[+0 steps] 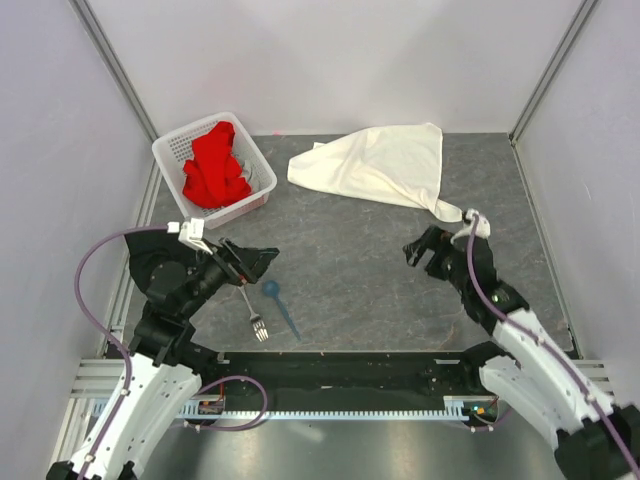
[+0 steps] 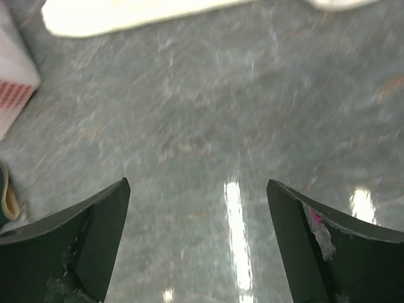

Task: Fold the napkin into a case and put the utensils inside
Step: Move the crumpled napkin to the corner of the board.

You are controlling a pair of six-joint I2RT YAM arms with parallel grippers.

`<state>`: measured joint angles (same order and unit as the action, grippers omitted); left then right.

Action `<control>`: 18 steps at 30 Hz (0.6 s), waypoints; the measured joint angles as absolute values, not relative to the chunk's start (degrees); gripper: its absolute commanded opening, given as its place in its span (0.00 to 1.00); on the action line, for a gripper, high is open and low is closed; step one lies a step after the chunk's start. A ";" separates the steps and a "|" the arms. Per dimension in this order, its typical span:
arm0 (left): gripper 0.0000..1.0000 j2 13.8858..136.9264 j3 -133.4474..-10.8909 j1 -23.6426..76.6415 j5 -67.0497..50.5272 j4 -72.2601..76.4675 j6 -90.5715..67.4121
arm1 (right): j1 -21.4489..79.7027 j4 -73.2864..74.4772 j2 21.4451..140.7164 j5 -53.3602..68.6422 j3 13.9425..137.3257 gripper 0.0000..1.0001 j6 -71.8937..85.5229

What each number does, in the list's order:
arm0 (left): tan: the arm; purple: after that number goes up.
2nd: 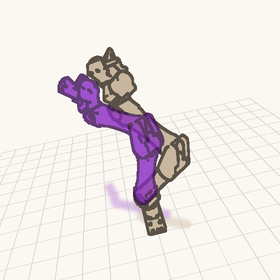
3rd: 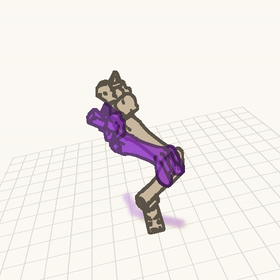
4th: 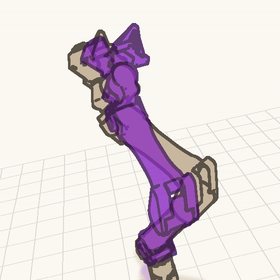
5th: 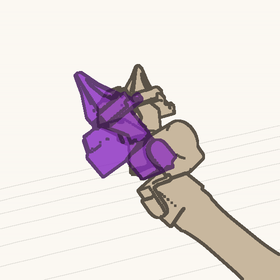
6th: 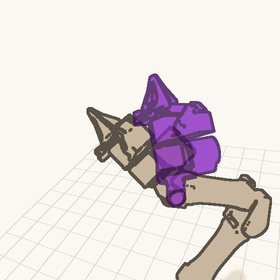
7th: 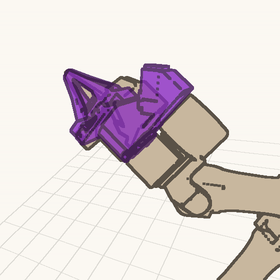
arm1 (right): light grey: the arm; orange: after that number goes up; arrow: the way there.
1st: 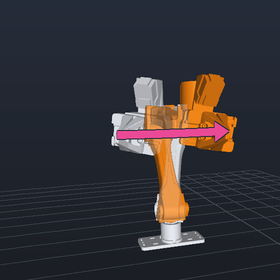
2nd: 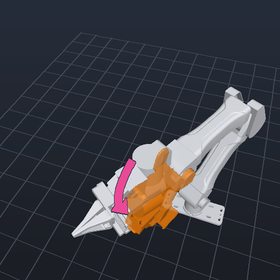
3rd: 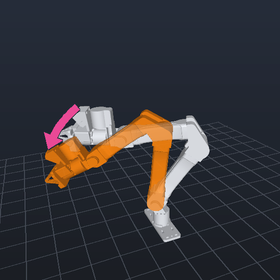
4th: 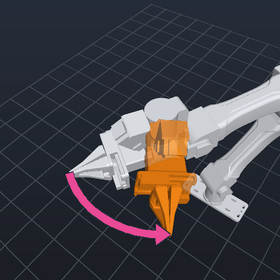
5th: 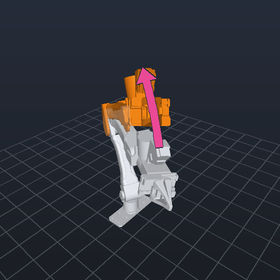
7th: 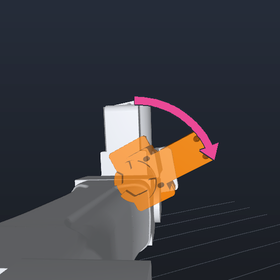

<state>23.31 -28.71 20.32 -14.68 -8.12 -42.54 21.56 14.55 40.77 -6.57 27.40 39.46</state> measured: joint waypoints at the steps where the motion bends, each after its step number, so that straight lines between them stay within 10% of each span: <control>1: 0.99 23.59 -28.71 20.32 -15.73 -8.14 -42.52 | 21.52 15.70 44.88 -8.12 30.85 0.98 38.70; 18: 0.91 41.15 -36.51 20.27 -27.35 -18.55 -38.98 | 10.28 20.80 115.07 -14.79 92.42 0.98 19.25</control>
<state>41.15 -36.51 20.27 -27.35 -18.55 -38.98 10.28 20.80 115.07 -14.79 92.42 19.25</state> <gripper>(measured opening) 0.916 0.980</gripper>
